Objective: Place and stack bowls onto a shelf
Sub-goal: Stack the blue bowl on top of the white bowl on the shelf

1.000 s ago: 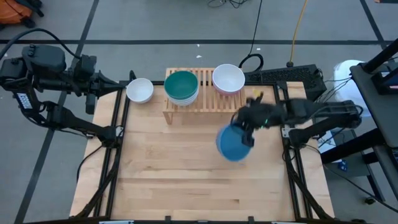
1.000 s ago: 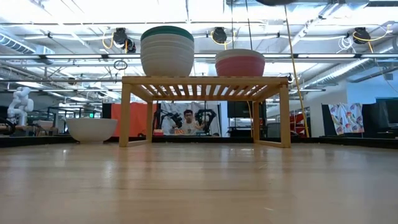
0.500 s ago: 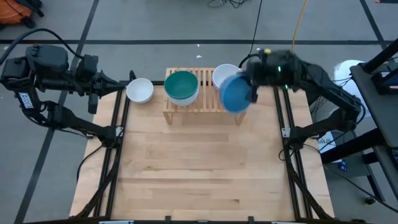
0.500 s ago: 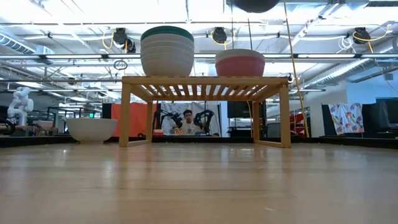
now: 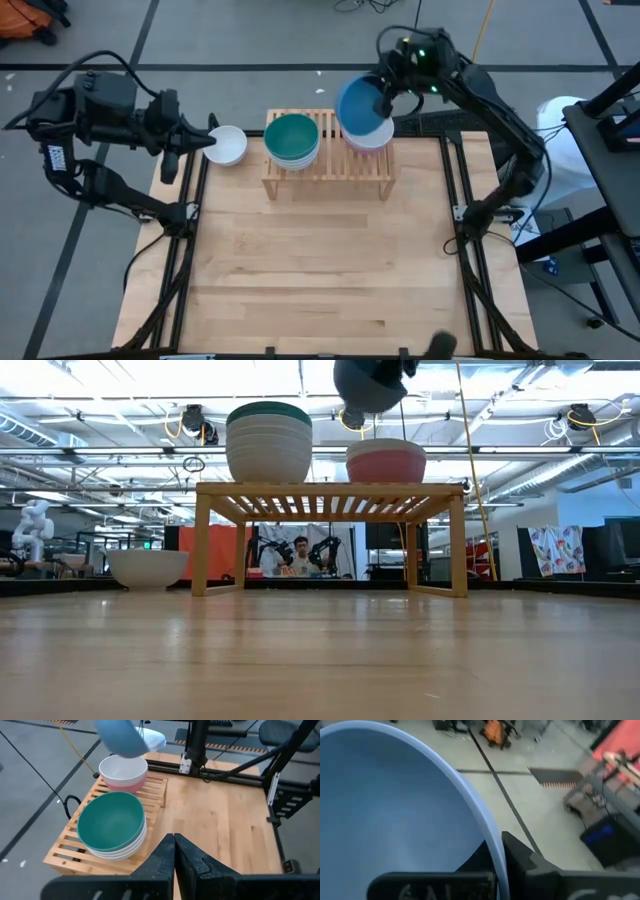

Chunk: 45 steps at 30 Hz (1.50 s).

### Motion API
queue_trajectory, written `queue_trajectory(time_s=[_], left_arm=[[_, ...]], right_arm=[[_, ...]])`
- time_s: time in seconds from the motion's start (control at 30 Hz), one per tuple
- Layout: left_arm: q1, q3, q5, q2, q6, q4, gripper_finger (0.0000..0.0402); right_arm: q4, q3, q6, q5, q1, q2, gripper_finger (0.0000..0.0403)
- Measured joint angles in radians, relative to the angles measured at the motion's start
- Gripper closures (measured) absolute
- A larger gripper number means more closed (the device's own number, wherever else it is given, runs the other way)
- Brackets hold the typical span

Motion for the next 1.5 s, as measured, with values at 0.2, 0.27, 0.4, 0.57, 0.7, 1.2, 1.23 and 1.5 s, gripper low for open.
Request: queue_trajectory(time_s=[0.2, 0.27, 0.4, 0.57, 0.7, 1.2, 1.23, 1.5], left_arm=[[0.000, 0.000, -0.001, 0.009, 0.067, 0.000, 0.0396], [0.000, 0.000, -0.001, 0.010, 0.086, 0.000, 0.0396], [0.000, 0.000, -0.001, 0.012, 0.117, 0.000, 0.0396], [0.000, 0.000, -0.001, 0.011, 0.125, 0.000, 0.0396], [0.000, 0.000, -0.001, 0.012, 0.125, 0.000, 0.0396], [0.000, 0.000, -0.001, 0.012, 0.117, 0.000, 0.0396], [0.000, 0.000, -0.001, 0.012, 0.116, 0.000, 0.0396], [0.000, 0.000, 0.000, 0.012, 0.114, 0.000, 0.0396]], right_arm=[[-0.011, 0.036, 0.044, -0.021, -0.099, 0.099, 0.0403], [-0.020, 0.037, 0.062, -0.087, -0.134, 0.119, 0.0403], [-0.049, 0.037, 0.092, -0.155, -0.176, 0.144, 0.0403], [-0.115, 0.038, 0.091, -0.159, -0.191, 0.140, 0.0403], [-0.207, 0.038, 0.086, -0.159, -0.204, 0.135, 0.0403], [-0.317, 0.038, 0.038, -0.166, -0.209, 0.139, 0.0403], [-0.322, 0.038, 0.035, -0.179, -0.209, 0.144, 0.0403], [-0.340, 0.038, 0.031, -0.186, -0.209, 0.194, 0.0403]])
